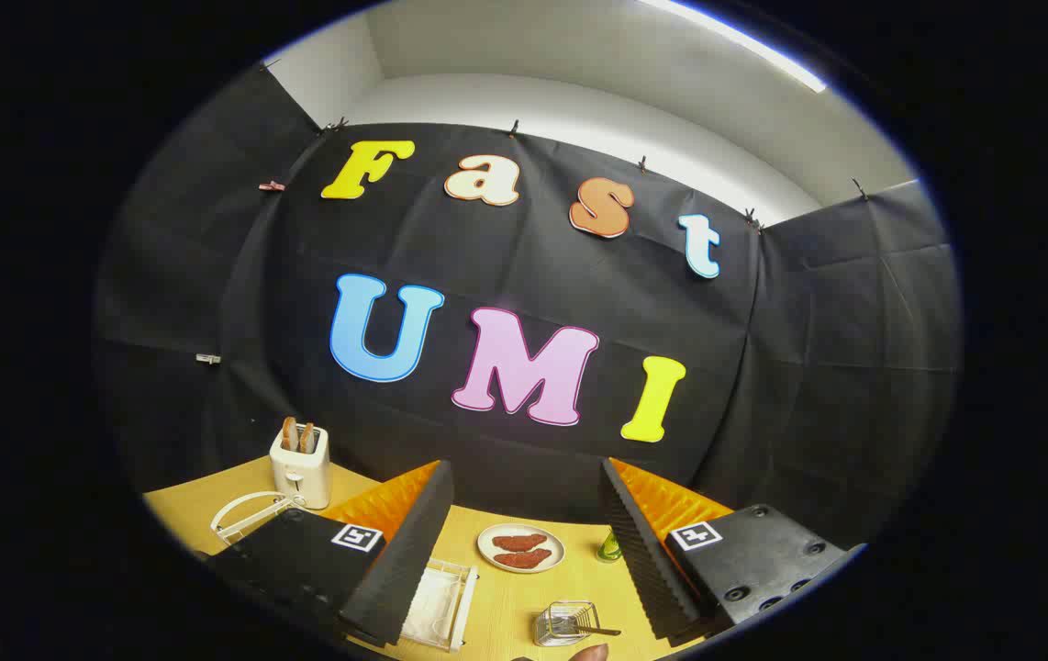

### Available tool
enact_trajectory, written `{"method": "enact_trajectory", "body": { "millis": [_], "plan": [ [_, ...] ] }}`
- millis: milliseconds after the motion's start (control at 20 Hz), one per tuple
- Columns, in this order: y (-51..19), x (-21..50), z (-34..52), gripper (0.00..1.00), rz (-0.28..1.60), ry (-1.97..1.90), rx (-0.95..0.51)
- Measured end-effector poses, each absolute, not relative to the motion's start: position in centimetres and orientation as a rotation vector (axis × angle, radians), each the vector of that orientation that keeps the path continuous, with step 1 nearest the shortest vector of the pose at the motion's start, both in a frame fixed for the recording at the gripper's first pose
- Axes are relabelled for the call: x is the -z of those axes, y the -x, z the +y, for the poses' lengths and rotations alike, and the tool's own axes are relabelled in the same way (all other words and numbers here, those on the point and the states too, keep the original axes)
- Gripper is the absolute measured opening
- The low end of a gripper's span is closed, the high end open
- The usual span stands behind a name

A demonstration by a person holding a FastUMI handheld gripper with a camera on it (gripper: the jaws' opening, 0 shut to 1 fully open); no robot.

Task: Take the plate from the dish rack, then take the spoon from the basket and place it into the plate.

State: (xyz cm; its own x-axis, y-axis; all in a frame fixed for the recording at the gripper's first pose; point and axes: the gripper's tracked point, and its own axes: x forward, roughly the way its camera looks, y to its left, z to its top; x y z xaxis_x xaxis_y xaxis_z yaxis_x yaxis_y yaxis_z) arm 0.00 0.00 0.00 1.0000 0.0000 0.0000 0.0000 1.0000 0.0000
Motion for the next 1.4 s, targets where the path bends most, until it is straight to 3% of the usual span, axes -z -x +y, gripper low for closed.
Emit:
{"method": "enact_trajectory", "body": {
  "millis": [850, 1400],
  "plan": [
    [-0.2, 1.1, 2.0, 0.97, 0.051, -0.043, -0.025],
    [-3.1, 8.5, 8.6, 0.98, 0.4, -0.143, -0.175]
  ]
}}
